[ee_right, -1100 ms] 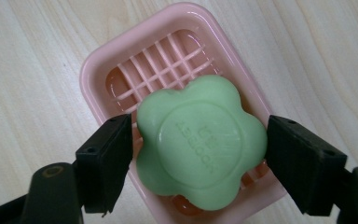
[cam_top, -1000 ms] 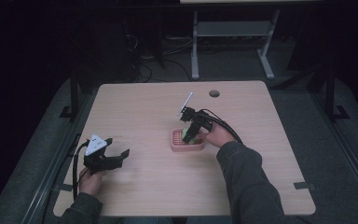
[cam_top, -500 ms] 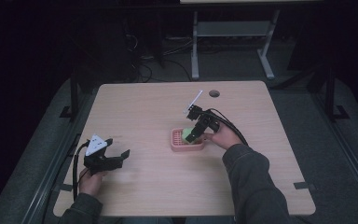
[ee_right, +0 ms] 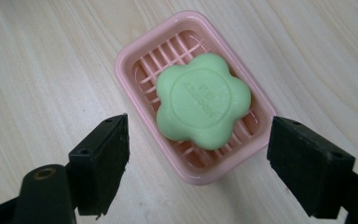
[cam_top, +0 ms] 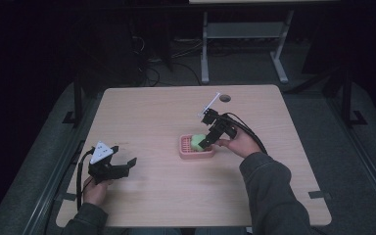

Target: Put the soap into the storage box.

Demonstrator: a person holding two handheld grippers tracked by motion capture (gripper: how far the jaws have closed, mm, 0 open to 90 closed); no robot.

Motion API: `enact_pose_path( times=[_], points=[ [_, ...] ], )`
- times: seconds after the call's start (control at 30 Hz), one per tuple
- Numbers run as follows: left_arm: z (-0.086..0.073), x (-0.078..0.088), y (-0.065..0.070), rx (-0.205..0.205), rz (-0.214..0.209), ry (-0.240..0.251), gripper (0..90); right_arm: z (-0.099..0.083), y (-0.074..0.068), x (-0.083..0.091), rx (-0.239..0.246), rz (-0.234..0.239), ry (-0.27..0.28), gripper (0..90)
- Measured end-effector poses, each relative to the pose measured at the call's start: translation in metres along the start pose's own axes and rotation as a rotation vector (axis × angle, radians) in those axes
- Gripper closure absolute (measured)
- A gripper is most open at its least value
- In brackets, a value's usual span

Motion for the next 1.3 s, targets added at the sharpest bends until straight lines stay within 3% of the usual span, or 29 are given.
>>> enact_pose_path(
  times=[0.27, 1.3],
  points=[
    [0.000, 0.000, 0.001, -0.001, 0.000, 0.001, 14.0, -0.007, 0.003, 0.008, -0.014, -0.003, 0.026, 21.0],
    [-0.002, -0.001, 0.001, -0.012, 0.000, -0.010, 14.0, -0.046, 0.006, 0.023, -0.057, -0.005, 0.034, 21.0]
  ],
)
Point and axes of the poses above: each handheld gripper's, and its own axes: x roughly backward along the jaws, z roughly out of its top, y roughly to its right, the point moved 10 cm from there along -x, roughly forward along the jaws, and after that the axes turned 7 degrees about z, right-handed, at the moved point
